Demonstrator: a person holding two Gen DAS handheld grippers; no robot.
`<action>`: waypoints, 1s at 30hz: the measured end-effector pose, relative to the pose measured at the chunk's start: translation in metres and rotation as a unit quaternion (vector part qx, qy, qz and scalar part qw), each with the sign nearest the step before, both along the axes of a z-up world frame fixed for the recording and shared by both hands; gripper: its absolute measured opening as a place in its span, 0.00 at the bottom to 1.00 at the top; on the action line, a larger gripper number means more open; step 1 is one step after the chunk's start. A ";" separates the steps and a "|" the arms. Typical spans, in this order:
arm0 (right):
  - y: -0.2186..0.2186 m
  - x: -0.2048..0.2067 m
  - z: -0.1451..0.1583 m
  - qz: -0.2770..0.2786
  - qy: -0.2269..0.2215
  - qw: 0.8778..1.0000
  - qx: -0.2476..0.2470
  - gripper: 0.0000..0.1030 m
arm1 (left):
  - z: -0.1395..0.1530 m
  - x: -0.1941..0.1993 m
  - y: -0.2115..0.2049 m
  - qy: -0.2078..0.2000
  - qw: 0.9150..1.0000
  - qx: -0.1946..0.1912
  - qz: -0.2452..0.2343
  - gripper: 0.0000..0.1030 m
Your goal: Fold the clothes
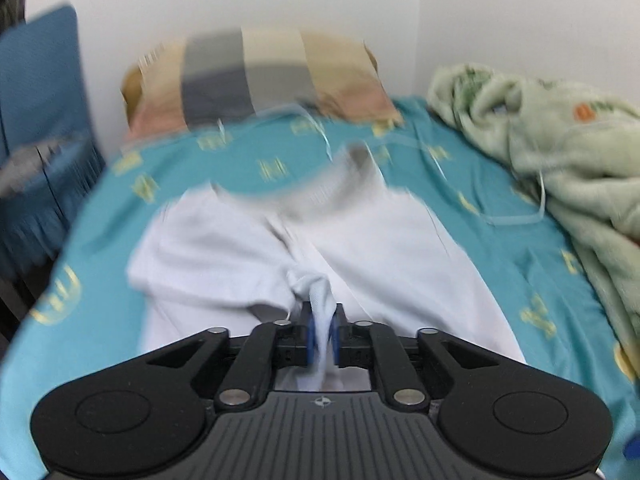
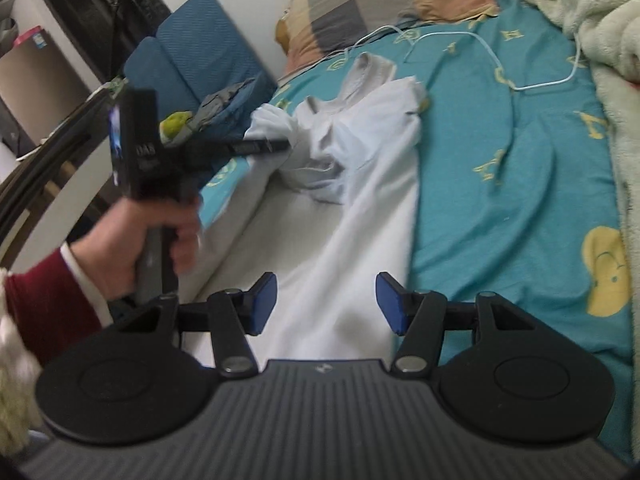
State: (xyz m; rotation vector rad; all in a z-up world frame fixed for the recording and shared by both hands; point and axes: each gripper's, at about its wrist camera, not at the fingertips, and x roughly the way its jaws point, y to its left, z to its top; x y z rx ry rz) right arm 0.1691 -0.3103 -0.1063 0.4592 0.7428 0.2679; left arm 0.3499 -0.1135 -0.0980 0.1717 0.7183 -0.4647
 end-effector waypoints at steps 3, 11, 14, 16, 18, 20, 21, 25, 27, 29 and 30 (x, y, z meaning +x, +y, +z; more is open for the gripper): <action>-0.004 0.003 0.000 -0.003 -0.011 1.000 -0.003 0.57 | -0.004 -0.023 0.007 0.020 1.000 -0.005 0.006 0.25; 0.005 0.003 0.017 0.026 -0.069 0.997 -0.030 0.55 | 0.062 -0.151 0.069 0.033 0.995 -0.031 0.088 0.47; 0.013 0.012 0.025 0.040 -0.072 0.995 -0.051 0.55 | 0.080 -0.195 0.086 0.024 0.992 -0.046 0.115 0.49; 0.018 0.024 0.033 0.038 -0.074 0.995 -0.060 0.55 | 0.085 -0.212 0.094 0.019 0.990 -0.067 0.123 0.49; 0.024 0.048 0.041 0.021 -0.067 0.996 -0.061 0.55 | 0.088 -0.218 0.098 0.021 0.991 -0.073 0.113 0.49; 0.037 0.081 0.046 0.013 -0.061 0.996 -0.062 0.55 | 0.092 -0.218 0.104 0.017 0.991 -0.085 0.106 0.49; 0.044 0.098 0.048 0.012 -0.060 0.996 -0.063 0.55 | 0.092 -0.218 0.107 0.014 0.990 -0.093 0.103 0.49; 0.085 0.163 0.049 0.028 -0.073 0.992 -0.097 0.54 | 0.084 -0.214 0.123 0.000 0.989 -0.094 0.113 0.49; 0.107 0.195 0.043 0.043 -0.070 0.990 -0.115 0.51 | 0.074 -0.207 0.131 0.000 0.988 -0.080 0.129 0.49; 0.134 0.221 0.033 0.059 -0.070 0.985 -0.144 0.50 | 0.066 -0.198 0.143 0.015 0.984 -0.083 0.158 0.49; 0.147 0.233 0.027 0.066 -0.070 0.983 -0.156 0.50 | 0.063 -0.194 0.147 0.021 0.982 -0.086 0.168 0.49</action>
